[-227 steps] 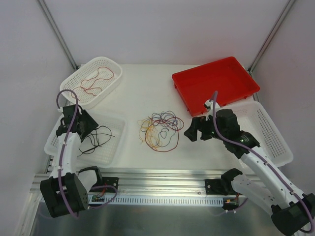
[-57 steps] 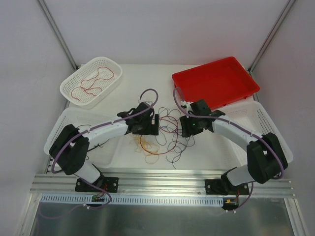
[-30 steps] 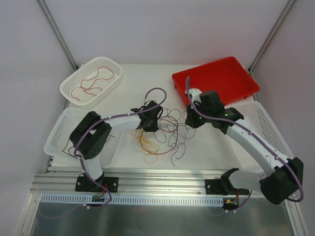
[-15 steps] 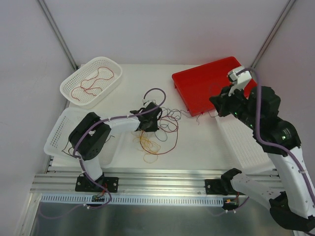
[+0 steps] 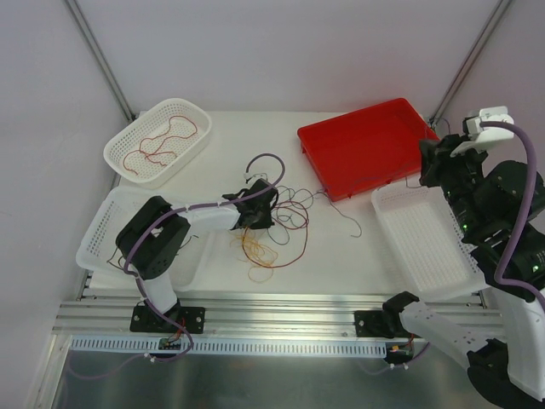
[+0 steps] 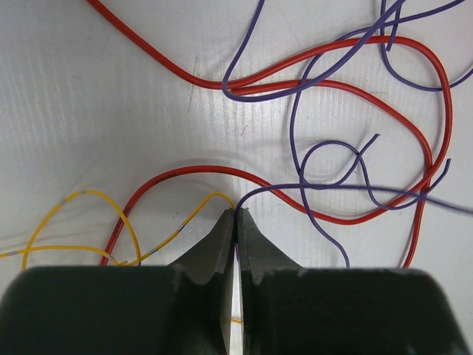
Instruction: Untangle the cables
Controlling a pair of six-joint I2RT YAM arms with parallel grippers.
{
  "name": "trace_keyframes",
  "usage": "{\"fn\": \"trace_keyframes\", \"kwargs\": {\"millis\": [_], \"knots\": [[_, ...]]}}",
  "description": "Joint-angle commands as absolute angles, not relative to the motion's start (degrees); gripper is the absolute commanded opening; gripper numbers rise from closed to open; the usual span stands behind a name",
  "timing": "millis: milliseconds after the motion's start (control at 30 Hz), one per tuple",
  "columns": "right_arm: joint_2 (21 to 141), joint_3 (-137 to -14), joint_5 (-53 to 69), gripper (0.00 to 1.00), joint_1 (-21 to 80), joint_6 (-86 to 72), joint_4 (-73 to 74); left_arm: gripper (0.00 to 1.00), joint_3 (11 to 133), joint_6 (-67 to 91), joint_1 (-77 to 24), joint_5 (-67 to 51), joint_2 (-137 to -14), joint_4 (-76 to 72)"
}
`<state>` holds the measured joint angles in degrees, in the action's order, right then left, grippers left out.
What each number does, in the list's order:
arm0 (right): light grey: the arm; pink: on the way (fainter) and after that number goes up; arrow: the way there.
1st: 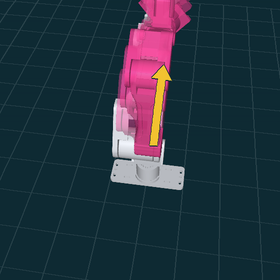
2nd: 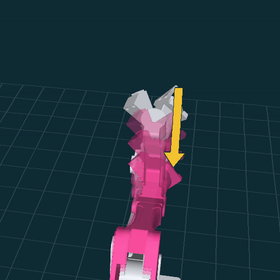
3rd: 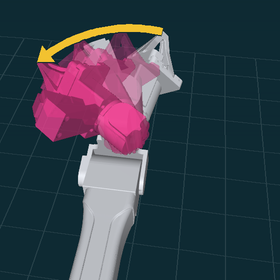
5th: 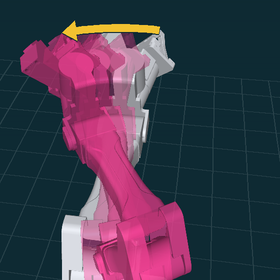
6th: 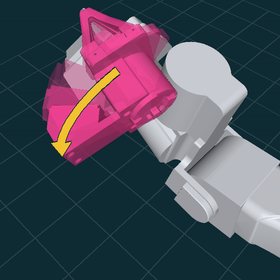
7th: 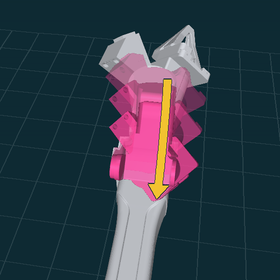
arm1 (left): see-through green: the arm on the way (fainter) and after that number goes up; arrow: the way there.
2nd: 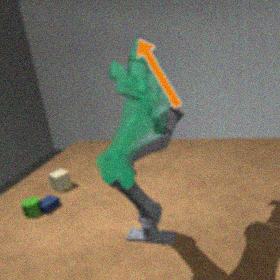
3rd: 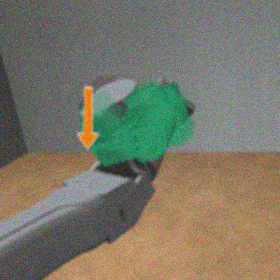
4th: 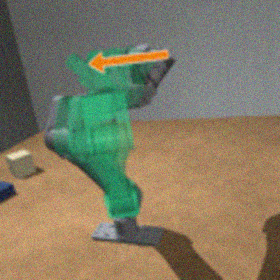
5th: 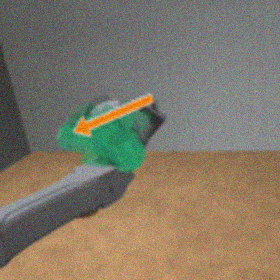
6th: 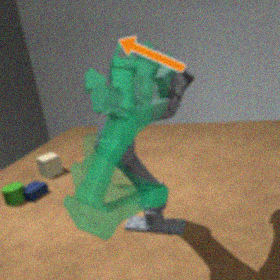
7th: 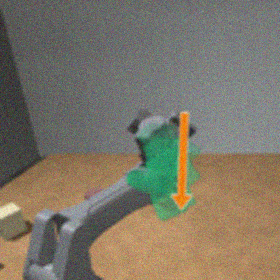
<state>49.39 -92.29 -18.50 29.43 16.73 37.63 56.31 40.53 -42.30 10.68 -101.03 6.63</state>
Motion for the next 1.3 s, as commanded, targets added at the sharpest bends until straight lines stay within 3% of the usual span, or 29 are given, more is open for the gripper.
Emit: {"fn": "trace_keyframes", "kwargs": {"millis": [0, 100, 233, 467, 767, 900, 1267], "knots": [[50.97, -95.8, -29.15, 0.01, 28.74, 19.68, 32.44, 0.0, 52.38, 40.08, -41.31, 13.45, -103.89, 15.64], [52.38, -95.89, -36.18, 0.01, 27.52, 23.02, 29.19, 0.0, 51.77, 40.34, -40.96, 13.01, -103.89, 15.64], [55.89, -98.17, -36.3, 0.01, 23.82, 24.08, 27.51, 0.0, 51.33, 40.34, -40.87, 13.01, -103.8, 15.64], [65.02, -107.04, -28.58, 0.01, 16.54, 19.88, 28.47, 0.0, 50.28, 39.9, -40.69, 13.27, -102.92, 15.56], [73.55, -119.43, -6.37, 0.01, -6.75, 4.41, 29.71, 0.0, 47.64, 40.6, -40.25, 12.57, -102.04, 15.56], [76.81, -118.57, 1.47, 0.01, -13.17, -1.22, 27.43, 0.0, 45.44, 41.48, -40.25, 12.66, -100.99, 15.38], [81.39, -117.95, 8.78, 0.01, -23.19, -8.87, 24.44, 0.0, 39.47, 43.94, -40.25, 12.57, -98.09, 14.86]]}}
